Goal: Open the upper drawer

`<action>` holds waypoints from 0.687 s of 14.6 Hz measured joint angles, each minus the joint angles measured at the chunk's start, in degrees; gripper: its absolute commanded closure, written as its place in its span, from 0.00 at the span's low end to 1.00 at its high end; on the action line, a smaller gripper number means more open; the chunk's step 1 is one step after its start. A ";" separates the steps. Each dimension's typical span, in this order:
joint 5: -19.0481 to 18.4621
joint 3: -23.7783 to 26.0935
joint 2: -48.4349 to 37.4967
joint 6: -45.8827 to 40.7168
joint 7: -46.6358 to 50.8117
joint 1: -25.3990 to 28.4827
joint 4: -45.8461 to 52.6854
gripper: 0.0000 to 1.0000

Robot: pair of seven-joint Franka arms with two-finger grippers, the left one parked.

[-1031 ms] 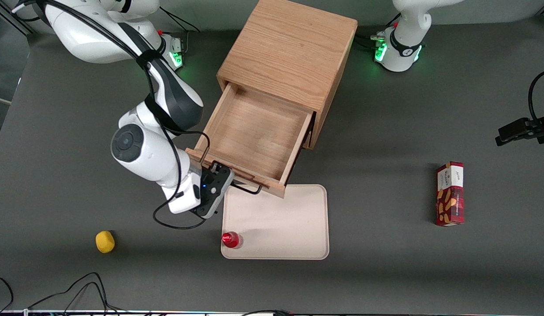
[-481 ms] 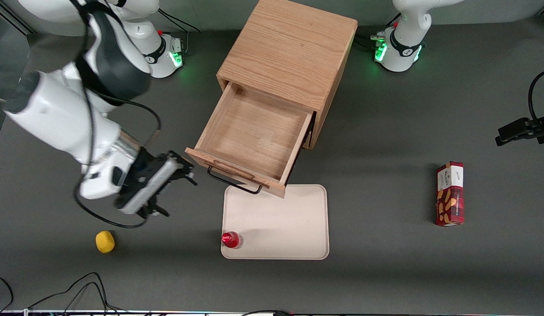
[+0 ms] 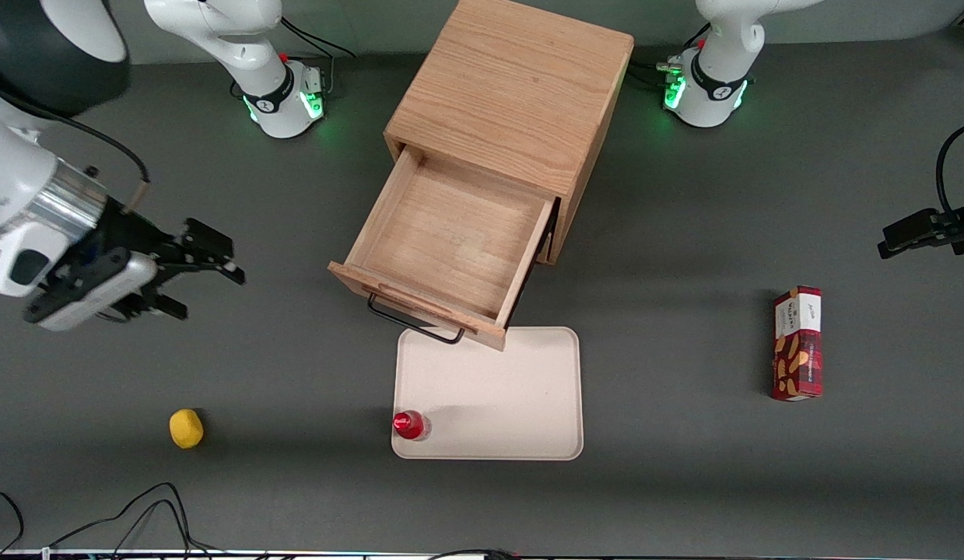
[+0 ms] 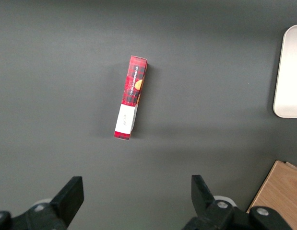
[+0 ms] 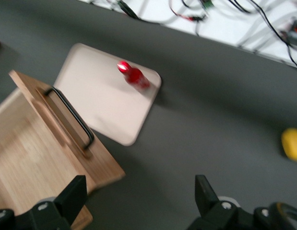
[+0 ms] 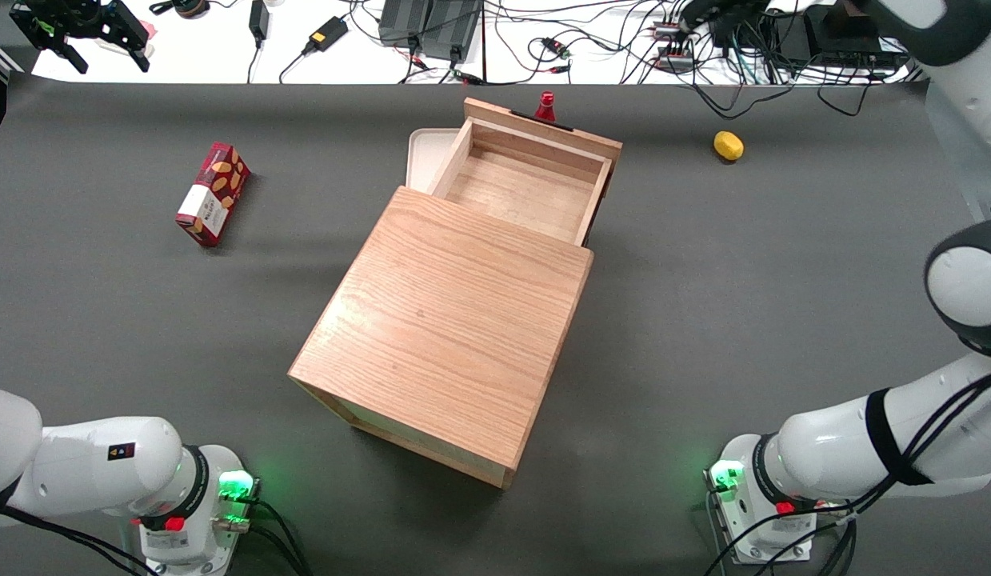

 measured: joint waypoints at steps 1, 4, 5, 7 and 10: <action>-3.15 -0.35 -1.54 -1.57 0.30 -1.04 -1.55 0.00; -8.20 -0.69 -4.58 -6.40 10.14 -2.38 -5.93 0.00; -8.64 -0.69 -5.37 -8.23 13.82 -2.46 -6.63 0.00; -8.93 -0.72 -7.23 -9.96 17.34 -2.90 -7.56 0.00; -9.37 -0.78 -9.57 -10.53 18.23 -4.86 -8.92 0.00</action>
